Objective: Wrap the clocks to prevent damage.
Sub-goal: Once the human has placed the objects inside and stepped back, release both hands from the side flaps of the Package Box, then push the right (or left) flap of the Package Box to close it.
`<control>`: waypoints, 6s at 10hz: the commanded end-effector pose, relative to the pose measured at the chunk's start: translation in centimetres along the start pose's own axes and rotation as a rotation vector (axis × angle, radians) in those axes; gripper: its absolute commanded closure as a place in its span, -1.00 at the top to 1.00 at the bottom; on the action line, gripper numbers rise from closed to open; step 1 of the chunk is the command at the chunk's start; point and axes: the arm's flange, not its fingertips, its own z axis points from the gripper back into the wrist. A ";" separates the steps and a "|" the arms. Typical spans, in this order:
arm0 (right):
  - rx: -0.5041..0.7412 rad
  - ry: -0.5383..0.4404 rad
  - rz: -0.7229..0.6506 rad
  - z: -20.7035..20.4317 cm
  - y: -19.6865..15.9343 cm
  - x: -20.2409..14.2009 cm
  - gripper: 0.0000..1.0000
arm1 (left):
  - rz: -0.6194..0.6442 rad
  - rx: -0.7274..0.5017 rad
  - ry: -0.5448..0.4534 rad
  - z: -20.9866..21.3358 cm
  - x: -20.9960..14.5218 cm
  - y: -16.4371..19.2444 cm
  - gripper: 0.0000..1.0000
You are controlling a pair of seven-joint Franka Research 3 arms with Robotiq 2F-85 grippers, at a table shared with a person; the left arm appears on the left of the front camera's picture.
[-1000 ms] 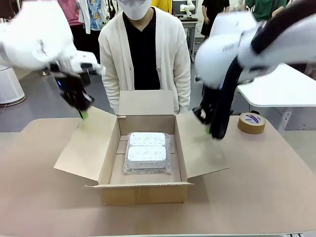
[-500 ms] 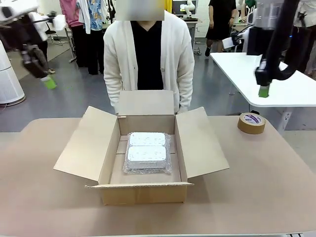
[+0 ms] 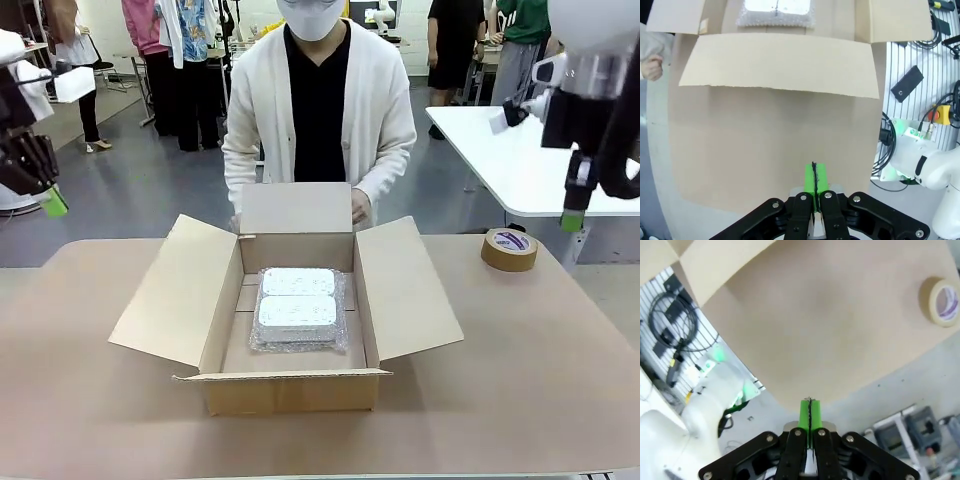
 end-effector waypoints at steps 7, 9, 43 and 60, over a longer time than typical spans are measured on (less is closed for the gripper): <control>-0.041 -0.032 0.176 -0.1 2.8 -1.8 -0.98 | -0.009 0.046 0.033 -3.1 1.8 -2.3 -0.99; -0.041 -0.032 0.176 -0.1 2.8 -1.8 -0.98 | -0.009 0.046 0.033 -3.1 1.8 -2.3 -0.99; 0.062 -0.317 0.480 -10.6 -2.9 4.0 -0.98 | -0.009 0.046 0.033 -3.1 1.8 -2.3 -0.99; 0.430 -1.257 0.584 -24.0 0.5 8.4 -0.98 | -0.009 0.046 0.033 -3.1 1.8 -2.3 -0.99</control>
